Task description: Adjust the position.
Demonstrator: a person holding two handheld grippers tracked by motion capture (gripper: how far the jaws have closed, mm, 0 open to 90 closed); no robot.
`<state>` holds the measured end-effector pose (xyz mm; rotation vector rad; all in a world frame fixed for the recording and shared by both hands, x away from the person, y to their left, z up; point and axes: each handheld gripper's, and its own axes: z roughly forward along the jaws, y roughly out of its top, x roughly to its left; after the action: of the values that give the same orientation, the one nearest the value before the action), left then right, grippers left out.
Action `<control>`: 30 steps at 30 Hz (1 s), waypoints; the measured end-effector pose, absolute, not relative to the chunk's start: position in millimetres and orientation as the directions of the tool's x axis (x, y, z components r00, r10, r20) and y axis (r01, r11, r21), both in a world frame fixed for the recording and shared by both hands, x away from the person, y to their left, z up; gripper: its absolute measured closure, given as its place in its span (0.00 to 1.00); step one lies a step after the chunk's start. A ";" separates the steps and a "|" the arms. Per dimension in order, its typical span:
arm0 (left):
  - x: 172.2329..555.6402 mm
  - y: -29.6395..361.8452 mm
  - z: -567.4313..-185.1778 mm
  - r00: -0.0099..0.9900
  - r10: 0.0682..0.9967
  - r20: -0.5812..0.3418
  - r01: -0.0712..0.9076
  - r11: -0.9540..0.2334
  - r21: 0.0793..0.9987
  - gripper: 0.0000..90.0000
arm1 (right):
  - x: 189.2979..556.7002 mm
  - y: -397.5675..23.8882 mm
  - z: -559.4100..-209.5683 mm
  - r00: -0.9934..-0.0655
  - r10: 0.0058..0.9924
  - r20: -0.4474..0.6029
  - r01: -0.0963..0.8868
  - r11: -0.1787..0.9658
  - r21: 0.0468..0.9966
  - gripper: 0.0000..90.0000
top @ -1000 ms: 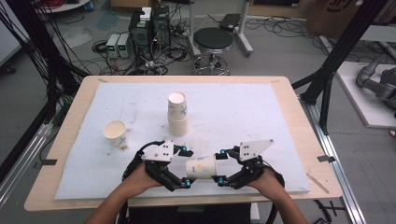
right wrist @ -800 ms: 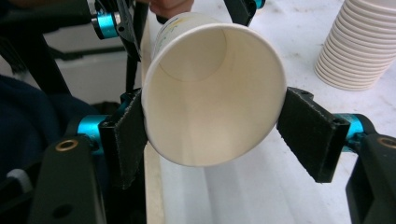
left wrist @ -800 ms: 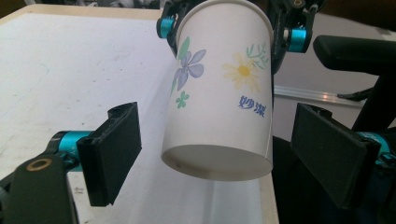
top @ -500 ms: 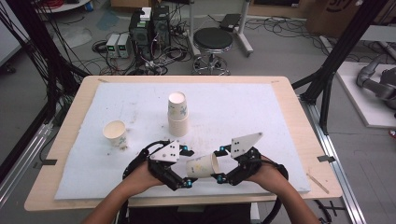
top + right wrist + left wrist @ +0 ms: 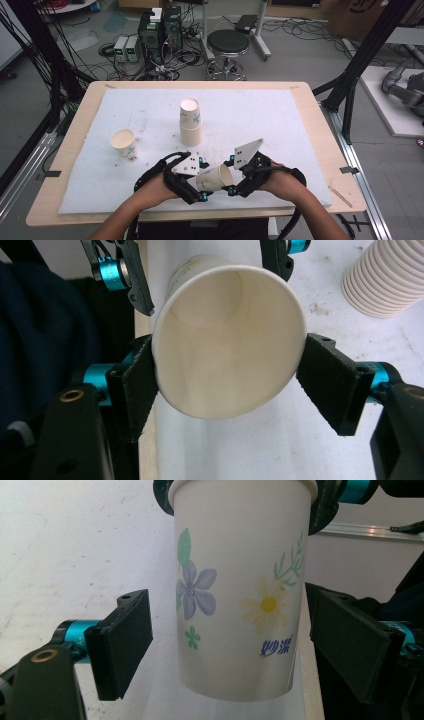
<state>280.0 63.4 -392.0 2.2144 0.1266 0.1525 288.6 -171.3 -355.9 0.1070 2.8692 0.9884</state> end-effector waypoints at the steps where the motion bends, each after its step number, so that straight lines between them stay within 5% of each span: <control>1: 279.9 62.4 -392.4 0.987 0.148 0.063 0.040 -0.605 0.796 0.19 | 288.6 -169.7 -355.1 -0.992 0.095 -0.081 0.027 0.796 0.605 0.30; 30: 282.2 43.9 -396.5 0.991 0.125 0.051 0.047 -0.676 0.735 0.29 | 285.8 -143.2 -351.5 -0.992 0.025 -0.126 -0.037 0.883 0.467 0.30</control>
<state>282.2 43.9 -396.5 2.3130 0.1192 0.1223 285.8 -143.2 -351.5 -0.0098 2.9234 0.7291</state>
